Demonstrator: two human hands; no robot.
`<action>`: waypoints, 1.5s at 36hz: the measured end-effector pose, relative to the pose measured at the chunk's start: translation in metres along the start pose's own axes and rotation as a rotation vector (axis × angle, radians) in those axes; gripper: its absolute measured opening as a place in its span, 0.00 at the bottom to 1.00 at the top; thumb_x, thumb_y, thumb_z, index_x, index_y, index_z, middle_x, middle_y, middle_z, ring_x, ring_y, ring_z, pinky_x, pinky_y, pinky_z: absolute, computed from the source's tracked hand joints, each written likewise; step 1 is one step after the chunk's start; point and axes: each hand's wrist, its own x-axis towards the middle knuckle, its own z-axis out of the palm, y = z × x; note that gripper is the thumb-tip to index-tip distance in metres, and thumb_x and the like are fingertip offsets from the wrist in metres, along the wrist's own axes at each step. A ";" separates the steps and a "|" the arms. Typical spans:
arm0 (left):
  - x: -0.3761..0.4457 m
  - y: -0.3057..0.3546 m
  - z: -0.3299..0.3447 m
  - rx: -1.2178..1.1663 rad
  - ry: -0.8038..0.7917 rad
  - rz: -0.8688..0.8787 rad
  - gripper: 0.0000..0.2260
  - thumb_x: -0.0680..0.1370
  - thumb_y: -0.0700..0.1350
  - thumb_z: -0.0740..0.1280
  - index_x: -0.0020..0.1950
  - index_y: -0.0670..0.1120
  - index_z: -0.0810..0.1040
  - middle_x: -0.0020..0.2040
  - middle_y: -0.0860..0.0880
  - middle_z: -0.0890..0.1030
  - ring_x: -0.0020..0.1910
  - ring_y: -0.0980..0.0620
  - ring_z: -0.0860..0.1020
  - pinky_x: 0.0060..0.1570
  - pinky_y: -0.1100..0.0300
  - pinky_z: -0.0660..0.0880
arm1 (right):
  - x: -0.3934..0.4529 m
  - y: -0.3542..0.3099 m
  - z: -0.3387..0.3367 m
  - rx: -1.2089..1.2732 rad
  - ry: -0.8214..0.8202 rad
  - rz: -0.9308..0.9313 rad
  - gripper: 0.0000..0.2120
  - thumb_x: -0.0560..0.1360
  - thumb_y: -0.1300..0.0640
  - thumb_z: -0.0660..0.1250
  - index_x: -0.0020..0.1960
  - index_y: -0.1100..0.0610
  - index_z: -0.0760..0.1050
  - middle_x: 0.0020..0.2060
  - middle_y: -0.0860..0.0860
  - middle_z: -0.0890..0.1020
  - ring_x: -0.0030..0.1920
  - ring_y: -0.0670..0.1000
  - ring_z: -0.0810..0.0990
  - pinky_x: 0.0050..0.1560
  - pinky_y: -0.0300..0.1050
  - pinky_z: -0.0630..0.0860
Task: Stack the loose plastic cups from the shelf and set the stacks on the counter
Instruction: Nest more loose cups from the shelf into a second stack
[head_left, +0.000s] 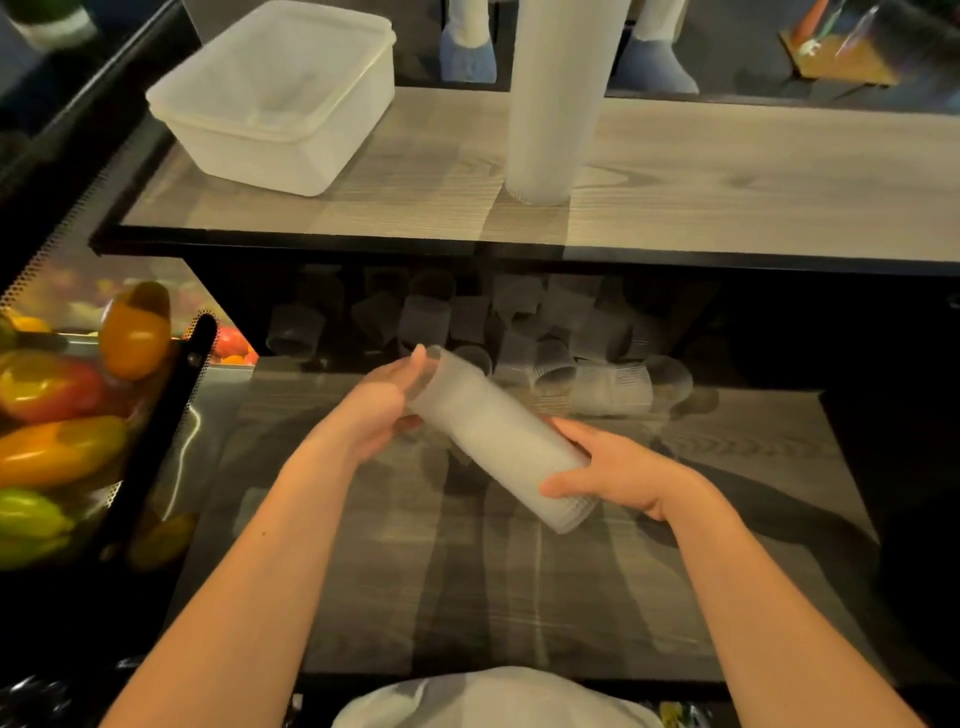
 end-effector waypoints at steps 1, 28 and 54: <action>0.000 -0.002 0.000 0.060 0.011 -0.011 0.17 0.82 0.59 0.60 0.62 0.51 0.80 0.58 0.48 0.83 0.60 0.48 0.79 0.65 0.47 0.73 | -0.004 0.001 -0.001 -0.016 -0.020 -0.004 0.42 0.70 0.50 0.78 0.78 0.40 0.60 0.63 0.39 0.74 0.60 0.42 0.74 0.61 0.42 0.73; 0.029 -0.043 0.066 0.214 0.192 0.310 0.09 0.82 0.39 0.62 0.53 0.51 0.79 0.51 0.51 0.81 0.46 0.55 0.79 0.48 0.66 0.74 | -0.043 0.039 0.003 0.019 0.076 0.234 0.43 0.76 0.51 0.72 0.81 0.55 0.50 0.72 0.53 0.69 0.61 0.48 0.69 0.57 0.43 0.70; 0.050 -0.027 0.128 0.406 0.198 0.302 0.10 0.81 0.53 0.63 0.62 0.57 0.76 0.66 0.50 0.69 0.70 0.50 0.66 0.72 0.52 0.64 | -0.046 0.059 -0.005 0.117 0.183 0.196 0.44 0.69 0.42 0.78 0.76 0.52 0.59 0.63 0.48 0.75 0.61 0.50 0.76 0.61 0.51 0.77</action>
